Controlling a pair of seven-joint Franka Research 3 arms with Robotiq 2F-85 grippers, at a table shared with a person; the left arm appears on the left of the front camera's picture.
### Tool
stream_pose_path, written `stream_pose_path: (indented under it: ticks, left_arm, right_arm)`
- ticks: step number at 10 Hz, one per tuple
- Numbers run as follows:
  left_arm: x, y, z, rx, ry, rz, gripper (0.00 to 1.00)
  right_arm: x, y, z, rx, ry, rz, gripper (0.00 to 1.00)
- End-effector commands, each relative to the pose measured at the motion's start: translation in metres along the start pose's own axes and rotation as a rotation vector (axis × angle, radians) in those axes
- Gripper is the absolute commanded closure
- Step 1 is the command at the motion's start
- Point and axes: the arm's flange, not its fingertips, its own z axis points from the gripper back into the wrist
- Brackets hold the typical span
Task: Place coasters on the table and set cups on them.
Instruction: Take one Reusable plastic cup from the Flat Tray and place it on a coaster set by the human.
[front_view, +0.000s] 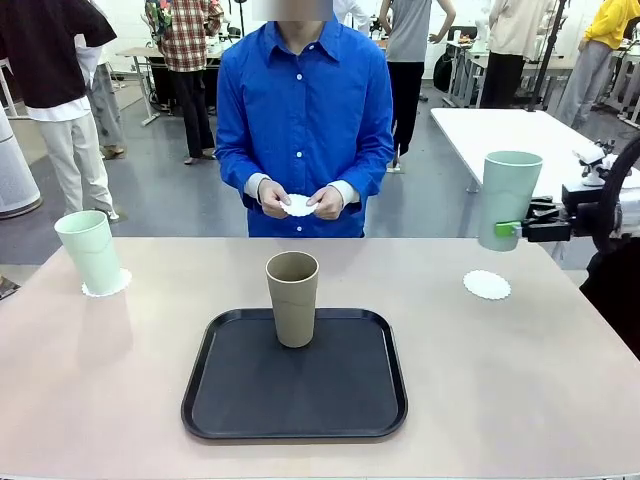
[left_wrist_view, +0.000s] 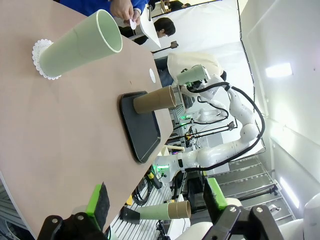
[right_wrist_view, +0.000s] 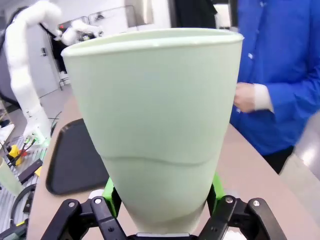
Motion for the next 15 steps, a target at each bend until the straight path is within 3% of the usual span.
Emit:
stream_pose_path:
  ticks: [1,5,6,12,15]
  left_arm:
    - [-0.002,-0.002,0.0,-0.003,0.005,-0.013,0.0]
    - [-0.002,-0.002,0.0,-0.003,0.005,-0.013,0.0]
    - [-0.002,-0.002,0.0,-0.003,0.005,-0.013,0.0]
    - [-0.002,-0.002,0.0,-0.003,0.005,-0.013,0.0]
    - [-0.002,-0.002,0.0,-0.003,0.005,-0.013,0.0]
  right_arm:
    - [0.001,-0.022,0.01,-0.041,-0.034,-0.037,0.19]
    - [-0.006,-0.029,0.015,-0.05,-0.078,0.007,0.19]
    - [-0.01,-0.03,0.024,-0.069,-0.03,-0.019,0.19]
    - [-0.01,-0.03,0.024,-0.067,-0.038,-0.017,0.19]
    - [-0.027,-0.051,0.009,0.076,-0.053,0.155,0.19]
